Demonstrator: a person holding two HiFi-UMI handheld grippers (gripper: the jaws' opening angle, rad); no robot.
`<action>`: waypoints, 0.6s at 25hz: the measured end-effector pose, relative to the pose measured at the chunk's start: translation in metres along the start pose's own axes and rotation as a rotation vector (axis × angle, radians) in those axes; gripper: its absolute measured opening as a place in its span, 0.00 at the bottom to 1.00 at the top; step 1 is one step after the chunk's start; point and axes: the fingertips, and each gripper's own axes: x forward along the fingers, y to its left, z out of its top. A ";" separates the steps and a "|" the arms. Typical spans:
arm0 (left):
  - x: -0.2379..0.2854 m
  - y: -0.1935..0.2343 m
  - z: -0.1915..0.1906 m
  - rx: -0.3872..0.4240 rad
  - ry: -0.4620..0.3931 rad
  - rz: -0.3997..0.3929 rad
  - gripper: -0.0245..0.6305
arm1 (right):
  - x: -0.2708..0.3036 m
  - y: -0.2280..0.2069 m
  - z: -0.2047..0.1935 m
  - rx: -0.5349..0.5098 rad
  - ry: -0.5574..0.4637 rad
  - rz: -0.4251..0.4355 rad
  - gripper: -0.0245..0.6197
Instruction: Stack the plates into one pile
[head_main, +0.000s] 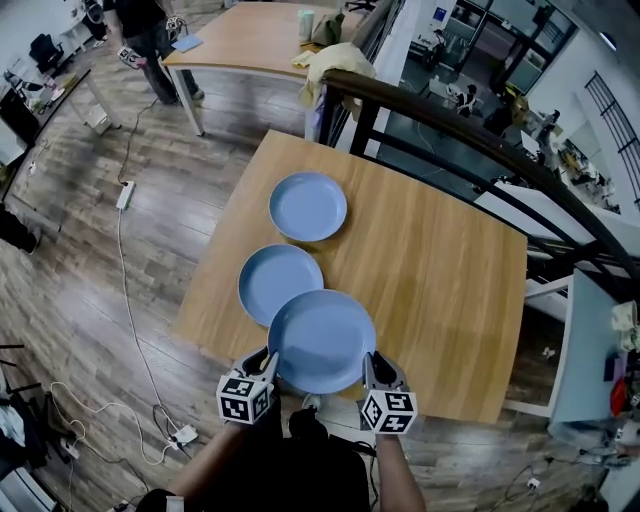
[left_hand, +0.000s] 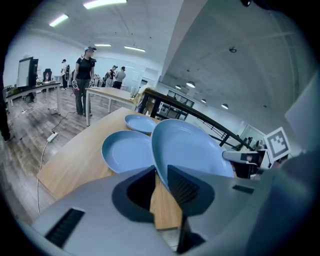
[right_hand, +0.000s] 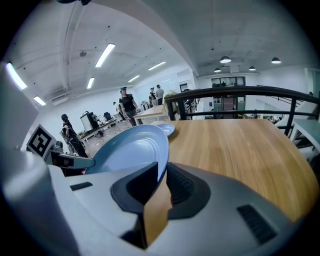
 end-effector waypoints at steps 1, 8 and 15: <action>-0.001 0.005 0.004 -0.002 -0.003 0.001 0.17 | 0.003 0.005 0.003 -0.004 -0.001 0.002 0.15; 0.000 0.032 0.037 0.004 -0.017 -0.018 0.17 | 0.027 0.027 0.029 -0.017 -0.012 -0.006 0.15; 0.003 0.061 0.061 0.016 -0.014 -0.037 0.17 | 0.048 0.049 0.043 -0.026 0.000 -0.022 0.15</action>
